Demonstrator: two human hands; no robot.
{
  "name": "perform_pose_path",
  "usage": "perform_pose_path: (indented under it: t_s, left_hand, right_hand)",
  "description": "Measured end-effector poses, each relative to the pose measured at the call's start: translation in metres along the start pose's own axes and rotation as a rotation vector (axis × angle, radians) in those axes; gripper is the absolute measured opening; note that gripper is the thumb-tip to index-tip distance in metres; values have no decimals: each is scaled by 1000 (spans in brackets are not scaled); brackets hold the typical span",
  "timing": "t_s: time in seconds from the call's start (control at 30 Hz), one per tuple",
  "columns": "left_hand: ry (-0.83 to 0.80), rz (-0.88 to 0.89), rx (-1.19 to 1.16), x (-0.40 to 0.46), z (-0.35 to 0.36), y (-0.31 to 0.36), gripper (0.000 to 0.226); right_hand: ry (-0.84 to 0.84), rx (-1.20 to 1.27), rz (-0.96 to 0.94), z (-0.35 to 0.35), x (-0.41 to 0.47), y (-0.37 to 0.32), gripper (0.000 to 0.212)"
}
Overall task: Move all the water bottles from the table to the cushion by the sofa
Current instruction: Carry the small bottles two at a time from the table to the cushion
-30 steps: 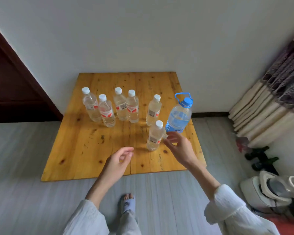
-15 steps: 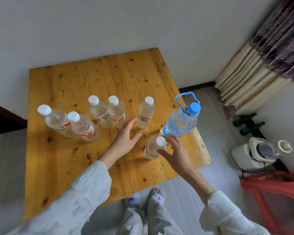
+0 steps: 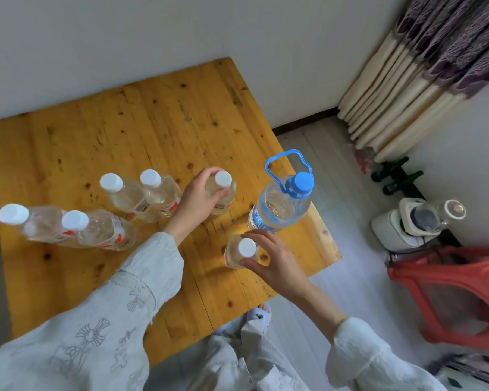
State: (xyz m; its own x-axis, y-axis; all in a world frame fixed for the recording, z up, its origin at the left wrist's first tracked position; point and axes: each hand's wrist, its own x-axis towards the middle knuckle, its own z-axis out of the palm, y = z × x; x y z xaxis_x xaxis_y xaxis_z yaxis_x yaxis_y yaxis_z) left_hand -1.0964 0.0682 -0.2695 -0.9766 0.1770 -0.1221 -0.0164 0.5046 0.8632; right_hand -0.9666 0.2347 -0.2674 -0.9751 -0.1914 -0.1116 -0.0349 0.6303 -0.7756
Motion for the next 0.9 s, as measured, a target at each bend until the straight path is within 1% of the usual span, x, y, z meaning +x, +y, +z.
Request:
perform_pose_path:
  t_s: [0.1, 0.2, 0.33, 0.43, 0.5, 0.63, 0.73, 0.83, 0.9]
  left_hand:
    - [76, 41, 45, -14, 3, 1, 41]
    - [135, 92, 86, -32, 1, -1, 42]
    - [188, 48, 37, -61, -10, -1, 38]
    - [168, 29, -18, -84, -13, 3, 39]
    - [134, 40, -72, -99, -15, 6, 43]
    - [55, 42, -135, -123, -17, 8, 44]
    - [-44, 127, -117, -135, -16, 16, 37]
    - [-145, 228, -89, -143, -9, 28, 38]
    - [-233, 276, -93, -152, 3, 41, 34]
  right_hand:
    - [21, 3, -26, 1, 1, -2, 45]
    - [16, 28, -20, 2, -2, -2, 52]
    - [44, 65, 9, 0, -7, 2, 43]
    - [85, 76, 27, -1, -16, 2, 42]
    - [164, 136, 61, -5, -28, -3, 40]
    - [377, 379, 178, -12, -62, -17, 29]
    - [527, 473, 240, -13, -96, -28, 25]
    - [686, 543, 290, -15, -138, -36, 22]
    - [802, 576, 332, -16, -174, -41, 22]
